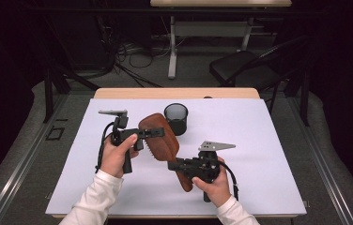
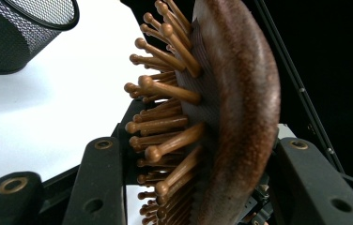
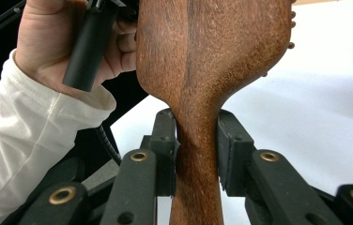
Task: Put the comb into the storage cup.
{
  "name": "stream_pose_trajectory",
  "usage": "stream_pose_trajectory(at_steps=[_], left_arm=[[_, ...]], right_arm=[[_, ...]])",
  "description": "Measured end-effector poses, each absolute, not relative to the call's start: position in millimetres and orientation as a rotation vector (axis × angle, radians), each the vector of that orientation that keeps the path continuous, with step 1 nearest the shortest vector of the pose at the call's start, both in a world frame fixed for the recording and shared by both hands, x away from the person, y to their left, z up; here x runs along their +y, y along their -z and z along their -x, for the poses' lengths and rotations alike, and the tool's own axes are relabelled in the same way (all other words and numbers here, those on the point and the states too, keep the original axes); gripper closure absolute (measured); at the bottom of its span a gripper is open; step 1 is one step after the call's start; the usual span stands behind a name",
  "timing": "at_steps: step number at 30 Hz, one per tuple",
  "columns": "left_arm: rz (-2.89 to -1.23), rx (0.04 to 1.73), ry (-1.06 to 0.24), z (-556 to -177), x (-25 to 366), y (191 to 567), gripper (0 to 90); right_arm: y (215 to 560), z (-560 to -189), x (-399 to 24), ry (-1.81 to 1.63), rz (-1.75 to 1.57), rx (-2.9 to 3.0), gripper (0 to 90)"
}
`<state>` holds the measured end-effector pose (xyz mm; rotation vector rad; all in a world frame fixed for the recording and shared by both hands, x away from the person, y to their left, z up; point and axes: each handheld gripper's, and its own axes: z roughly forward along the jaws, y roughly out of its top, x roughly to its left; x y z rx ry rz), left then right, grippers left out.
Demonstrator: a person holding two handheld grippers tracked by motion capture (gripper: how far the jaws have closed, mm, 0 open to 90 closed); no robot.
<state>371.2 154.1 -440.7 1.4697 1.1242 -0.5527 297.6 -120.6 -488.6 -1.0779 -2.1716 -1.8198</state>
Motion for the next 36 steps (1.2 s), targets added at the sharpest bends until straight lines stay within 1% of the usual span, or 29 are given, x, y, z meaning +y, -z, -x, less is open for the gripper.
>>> stream_pose_trajectory(at_steps=[3, 4, 5, 7, 10, 13, 18, 20, 26, 31, 36], left_arm=[[-1.466, 1.124, 0.559, -371.5, 153.1, 441.7, 54.1], [-1.467, 1.122, 0.556, -371.9, 153.0, 442.1, 54.0], [-1.468, 1.123, 0.555, -372.1, 152.9, 442.3, 54.0], [-1.466, 1.122, 0.556, -372.5, 152.9, 442.9, 54.0], [-1.463, 1.129, 0.552, -372.8, 153.3, 442.8, 53.9], [-1.461, 1.129, 0.551, -373.1, 154.3, 443.1, 53.9], [-1.459, 1.131, 0.542, -373.1, 156.8, 443.8, 53.7], [-1.455, 1.132, 0.534, -373.5, 158.4, 444.2, 53.7], [-1.434, 1.143, 0.525, -374.4, 163.7, 445.2, 53.6], [-1.424, 1.145, 0.511, -375.2, 167.7, 445.1, 53.6], [-1.418, 1.150, 0.500, -375.7, 171.4, 444.5, 53.5]], right_arm=[[489.0, -298.3, -120.4, 1.824, 1.082, -2.174, 67.7], [489.4, -298.4, -119.7, 1.823, 1.078, -2.180, 64.4], [489.4, -298.4, -119.7, 1.823, 1.078, -2.180, 64.4], [489.7, -298.1, -118.3, 1.844, 1.073, -2.201, 57.9], [490.0, -298.3, -117.5, 1.845, 1.072, -2.216, 55.9], [490.3, -299.7, -117.2, 1.844, 1.070, -2.229, 51.4], [487.6, -301.1, -118.1, 1.838, 1.084, -2.248, 49.2], [486.3, -302.2, -119.0, 1.870, 1.062, -2.238, 46.4], [479.9, -305.4, -120.2, 1.850, 1.046, -2.279, 44.5], [479.2, -309.4, -121.1, 1.838, 1.030, -2.313, 39.8], [476.7, -311.3, -122.2, 1.806, 1.009, -2.334, 37.5]])
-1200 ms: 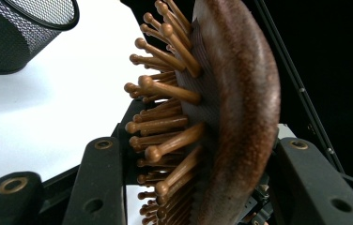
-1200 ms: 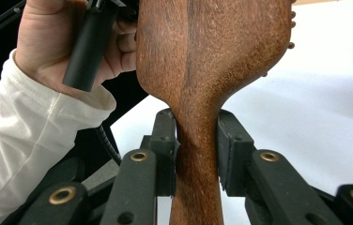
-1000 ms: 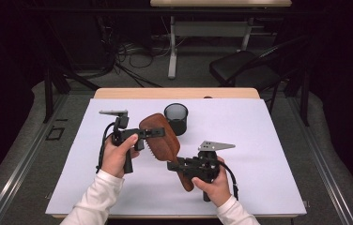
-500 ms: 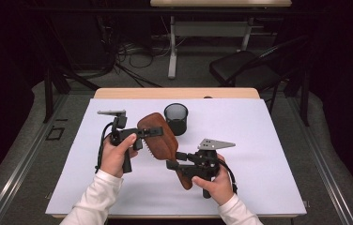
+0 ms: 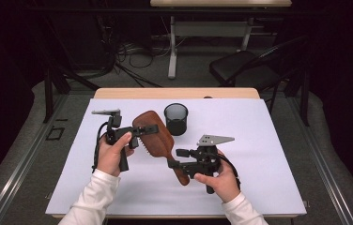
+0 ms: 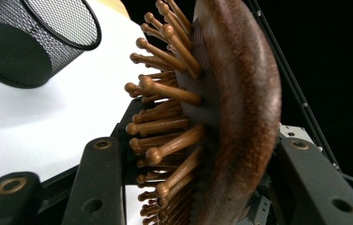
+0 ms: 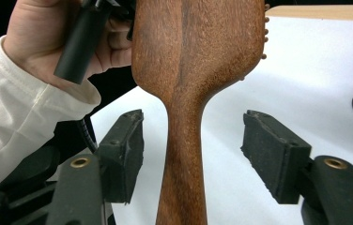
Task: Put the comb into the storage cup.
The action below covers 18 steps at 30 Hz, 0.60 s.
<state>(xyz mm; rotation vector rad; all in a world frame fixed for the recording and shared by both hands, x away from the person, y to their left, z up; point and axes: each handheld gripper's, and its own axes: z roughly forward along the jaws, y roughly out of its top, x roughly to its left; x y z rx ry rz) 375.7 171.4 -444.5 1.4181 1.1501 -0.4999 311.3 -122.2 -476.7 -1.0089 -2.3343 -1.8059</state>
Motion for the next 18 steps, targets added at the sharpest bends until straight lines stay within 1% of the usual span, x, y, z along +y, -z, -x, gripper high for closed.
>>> stream_pose_trajectory(at_steps=[8, 12, 13, 16, 18], left_arm=[[-1.415, 1.161, 0.492, -377.1, 175.5, 445.5, 53.6], [-1.407, 1.166, 0.492, -377.6, 176.8, 445.9, 53.6], [-1.406, 1.169, 0.491, -377.7, 177.1, 445.8, 53.6], [-1.403, 1.167, 0.488, -378.3, 177.7, 445.9, 53.6], [-1.407, 1.171, 0.483, -378.6, 177.8, 445.8, 53.6]], right_arm=[[474.0, -311.9, -123.2, 1.781, 0.993, -2.355, 32.1], [474.9, -312.6, -124.1, 1.765, 0.997, -2.381, 31.0], [475.2, -313.5, -125.1, 1.772, 1.002, -2.386, 28.7], [474.8, -314.0, -126.5, 1.792, 0.998, -2.396, 27.6], [474.0, -314.7, -128.5, 1.806, 1.008, -2.395, 25.1]])
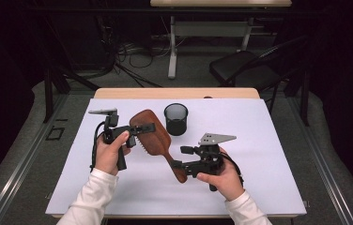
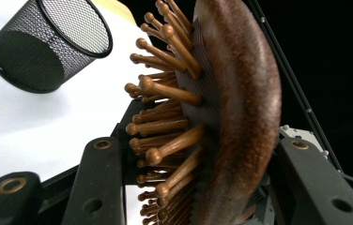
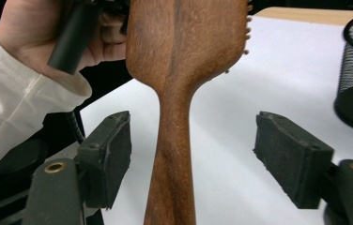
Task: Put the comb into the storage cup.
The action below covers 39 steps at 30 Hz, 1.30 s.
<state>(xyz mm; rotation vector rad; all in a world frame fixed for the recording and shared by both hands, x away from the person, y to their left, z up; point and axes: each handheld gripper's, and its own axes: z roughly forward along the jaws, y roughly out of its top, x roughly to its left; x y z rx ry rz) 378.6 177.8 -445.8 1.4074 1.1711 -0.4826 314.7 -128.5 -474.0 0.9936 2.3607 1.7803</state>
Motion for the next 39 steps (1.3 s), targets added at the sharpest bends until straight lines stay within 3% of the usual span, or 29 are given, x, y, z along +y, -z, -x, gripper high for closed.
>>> stream_pose_trajectory(at_steps=[39], left_arm=[[-1.411, 1.228, 0.390, -392.9, 169.5, 444.1, 52.7]], right_arm=[[468.8, -327.5, -167.1, -1.674, -1.122, 2.206, 15.0]])
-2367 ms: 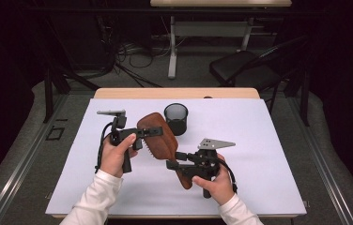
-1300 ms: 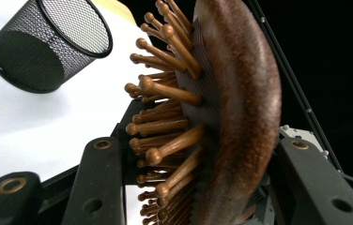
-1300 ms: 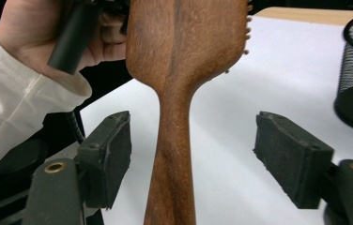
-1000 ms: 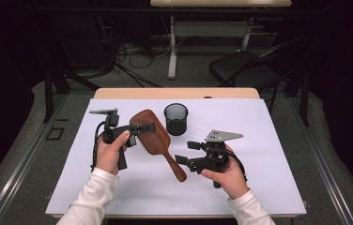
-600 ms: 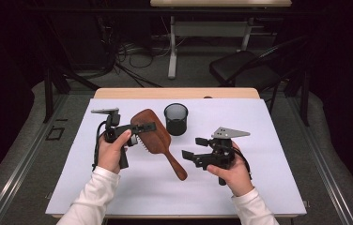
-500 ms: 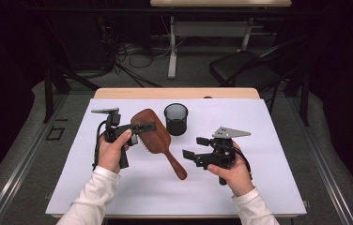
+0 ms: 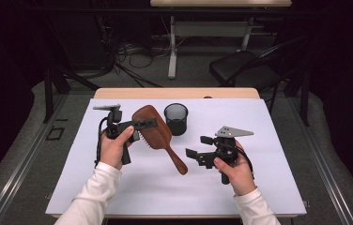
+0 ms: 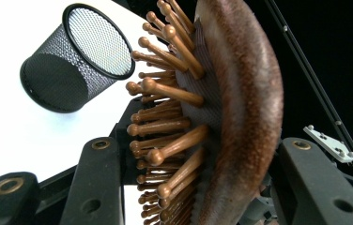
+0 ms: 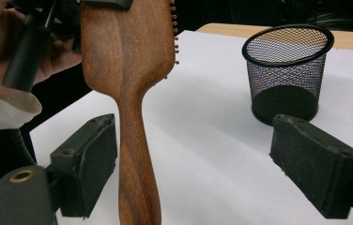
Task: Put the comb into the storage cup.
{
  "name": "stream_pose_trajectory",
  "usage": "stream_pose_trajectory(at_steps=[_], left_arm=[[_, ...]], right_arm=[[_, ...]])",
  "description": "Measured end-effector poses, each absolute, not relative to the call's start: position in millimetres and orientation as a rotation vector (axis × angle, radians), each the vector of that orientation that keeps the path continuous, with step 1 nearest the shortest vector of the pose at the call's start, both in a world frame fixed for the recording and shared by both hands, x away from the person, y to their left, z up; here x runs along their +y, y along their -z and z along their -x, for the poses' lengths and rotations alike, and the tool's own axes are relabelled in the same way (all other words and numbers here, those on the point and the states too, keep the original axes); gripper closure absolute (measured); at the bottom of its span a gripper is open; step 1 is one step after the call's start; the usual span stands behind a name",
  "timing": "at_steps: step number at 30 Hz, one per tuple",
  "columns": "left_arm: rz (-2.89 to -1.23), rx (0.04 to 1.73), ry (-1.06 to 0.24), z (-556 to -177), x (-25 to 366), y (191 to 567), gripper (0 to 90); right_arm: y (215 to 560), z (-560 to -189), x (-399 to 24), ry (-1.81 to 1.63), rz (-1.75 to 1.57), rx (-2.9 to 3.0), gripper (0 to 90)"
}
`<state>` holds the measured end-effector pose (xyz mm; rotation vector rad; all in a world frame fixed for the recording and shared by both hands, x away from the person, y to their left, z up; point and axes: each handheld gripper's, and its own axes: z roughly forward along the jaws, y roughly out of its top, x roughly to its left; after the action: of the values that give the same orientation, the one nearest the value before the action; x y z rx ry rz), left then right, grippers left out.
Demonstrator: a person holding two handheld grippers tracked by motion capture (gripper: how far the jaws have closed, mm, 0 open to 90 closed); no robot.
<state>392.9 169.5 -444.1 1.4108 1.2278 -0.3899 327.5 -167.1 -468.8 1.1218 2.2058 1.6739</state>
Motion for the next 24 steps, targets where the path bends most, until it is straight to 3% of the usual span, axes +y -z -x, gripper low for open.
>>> stream_pose_trajectory(at_steps=[24], left_arm=[[-1.330, 1.266, 0.279, -407.8, 169.0, 430.1, 52.1]], right_arm=[[466.1, -327.4, -173.4, -1.651, -1.148, 2.177, 14.4]])
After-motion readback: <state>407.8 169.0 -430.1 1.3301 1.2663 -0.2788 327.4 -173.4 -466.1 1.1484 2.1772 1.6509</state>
